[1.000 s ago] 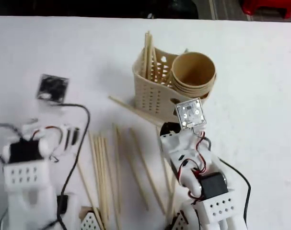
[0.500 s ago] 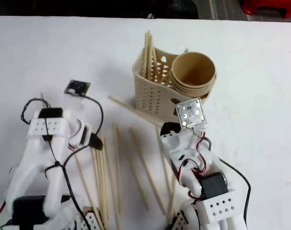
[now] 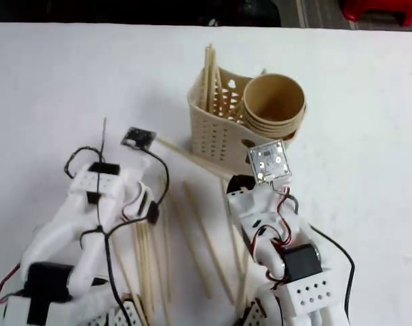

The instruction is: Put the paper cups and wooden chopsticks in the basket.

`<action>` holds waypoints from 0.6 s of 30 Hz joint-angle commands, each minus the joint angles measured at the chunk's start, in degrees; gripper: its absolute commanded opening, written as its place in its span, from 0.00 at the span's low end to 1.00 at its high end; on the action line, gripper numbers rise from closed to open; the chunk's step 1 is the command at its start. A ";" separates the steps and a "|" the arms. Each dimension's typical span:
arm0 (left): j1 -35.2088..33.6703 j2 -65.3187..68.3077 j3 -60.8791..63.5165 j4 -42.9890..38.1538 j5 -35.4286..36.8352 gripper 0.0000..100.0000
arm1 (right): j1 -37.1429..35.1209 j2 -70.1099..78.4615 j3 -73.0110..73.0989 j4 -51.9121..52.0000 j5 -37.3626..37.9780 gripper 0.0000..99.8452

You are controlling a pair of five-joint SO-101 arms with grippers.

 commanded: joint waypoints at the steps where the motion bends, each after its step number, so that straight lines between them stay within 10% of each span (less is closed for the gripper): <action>1: 0.92 3.82 -3.34 -0.44 1.14 0.22 | 0.57 -0.84 -0.44 0.04 0.09 0.02; 18: 0.84 8.92 -10.29 -0.09 1.05 0.08 | 0.57 -0.84 -0.44 0.04 0.18 0.02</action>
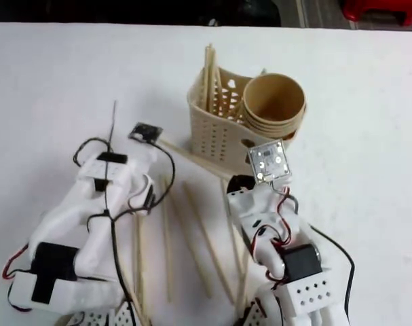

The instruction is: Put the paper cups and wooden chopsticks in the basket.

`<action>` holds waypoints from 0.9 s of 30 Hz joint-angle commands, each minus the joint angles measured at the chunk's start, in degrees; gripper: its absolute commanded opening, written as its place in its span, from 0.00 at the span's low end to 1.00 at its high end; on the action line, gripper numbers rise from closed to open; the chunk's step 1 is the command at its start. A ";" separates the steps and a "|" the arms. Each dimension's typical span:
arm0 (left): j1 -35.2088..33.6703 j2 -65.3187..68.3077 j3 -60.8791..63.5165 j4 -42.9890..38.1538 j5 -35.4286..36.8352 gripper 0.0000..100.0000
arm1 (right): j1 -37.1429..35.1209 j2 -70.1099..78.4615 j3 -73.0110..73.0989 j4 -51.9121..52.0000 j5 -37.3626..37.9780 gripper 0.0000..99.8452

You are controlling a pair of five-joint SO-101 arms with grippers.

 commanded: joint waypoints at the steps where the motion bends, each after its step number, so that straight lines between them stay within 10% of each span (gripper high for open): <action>1: -0.22 0.22 -3.96 -0.44 0.35 0.07 | 0.57 -0.84 -0.44 0.04 0.18 0.02; 27: -0.22 0.13 -23.56 5.63 0.44 0.02 | 0.57 -0.84 -0.44 0.04 0.18 0.02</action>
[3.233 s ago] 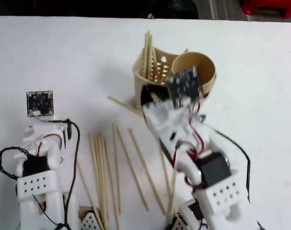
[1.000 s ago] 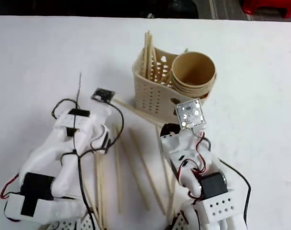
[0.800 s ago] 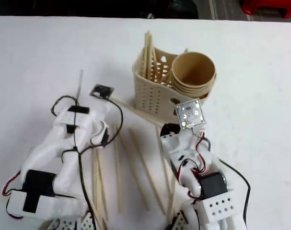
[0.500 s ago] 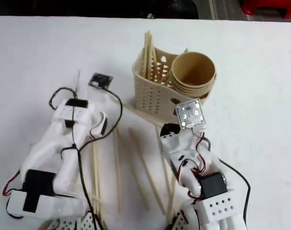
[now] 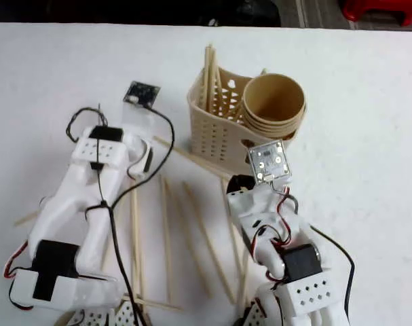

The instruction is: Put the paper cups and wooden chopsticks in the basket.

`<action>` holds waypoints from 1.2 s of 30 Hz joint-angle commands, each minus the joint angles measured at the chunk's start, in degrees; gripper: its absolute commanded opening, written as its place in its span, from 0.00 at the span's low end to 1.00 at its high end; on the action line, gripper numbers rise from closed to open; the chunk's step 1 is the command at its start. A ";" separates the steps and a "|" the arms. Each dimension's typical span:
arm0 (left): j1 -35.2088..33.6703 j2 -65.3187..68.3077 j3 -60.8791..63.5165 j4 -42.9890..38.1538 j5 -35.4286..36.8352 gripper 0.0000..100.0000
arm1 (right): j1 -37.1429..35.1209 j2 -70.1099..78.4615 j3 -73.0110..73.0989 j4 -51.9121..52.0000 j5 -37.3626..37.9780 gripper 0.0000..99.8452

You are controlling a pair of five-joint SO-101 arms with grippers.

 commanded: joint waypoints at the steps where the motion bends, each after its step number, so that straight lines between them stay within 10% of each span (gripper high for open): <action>1: 0.40 -0.22 -9.49 6.33 0.44 0.02 | 0.57 -0.84 -0.44 0.04 0.18 0.02; 21: 1.01 -0.22 -63.38 34.46 0.53 0.02 | 0.57 -0.84 -0.44 0.04 0.26 0.02; 36: 12.88 0.22 -85.10 23.38 11.16 0.02 | 0.57 -0.84 -0.44 0.04 0.26 0.02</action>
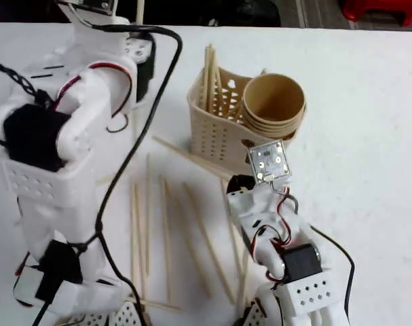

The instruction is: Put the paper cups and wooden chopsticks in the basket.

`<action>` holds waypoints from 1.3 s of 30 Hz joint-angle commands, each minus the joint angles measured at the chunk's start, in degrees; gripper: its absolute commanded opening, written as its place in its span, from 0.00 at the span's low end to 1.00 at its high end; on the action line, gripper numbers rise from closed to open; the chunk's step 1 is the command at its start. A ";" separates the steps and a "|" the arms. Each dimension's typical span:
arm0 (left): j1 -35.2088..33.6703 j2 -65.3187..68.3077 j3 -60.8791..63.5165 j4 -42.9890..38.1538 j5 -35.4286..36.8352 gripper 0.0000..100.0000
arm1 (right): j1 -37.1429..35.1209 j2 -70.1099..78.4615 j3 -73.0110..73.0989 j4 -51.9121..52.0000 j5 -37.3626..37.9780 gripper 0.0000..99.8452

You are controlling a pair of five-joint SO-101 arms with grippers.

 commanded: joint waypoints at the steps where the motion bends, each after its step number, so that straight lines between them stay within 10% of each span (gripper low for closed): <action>1: 4.18 0.22 -3.08 -8.97 5.36 0.02 | 0.57 -0.84 -0.44 0.04 0.26 0.02; 20: 7.52 8.22 2.55 -27.69 11.78 0.03 | 0.48 -0.84 -0.44 0.04 0.62 0.02; 39: 4.09 10.42 -1.58 -20.31 11.43 0.12 | 0.48 -0.84 -0.44 0.04 0.62 0.02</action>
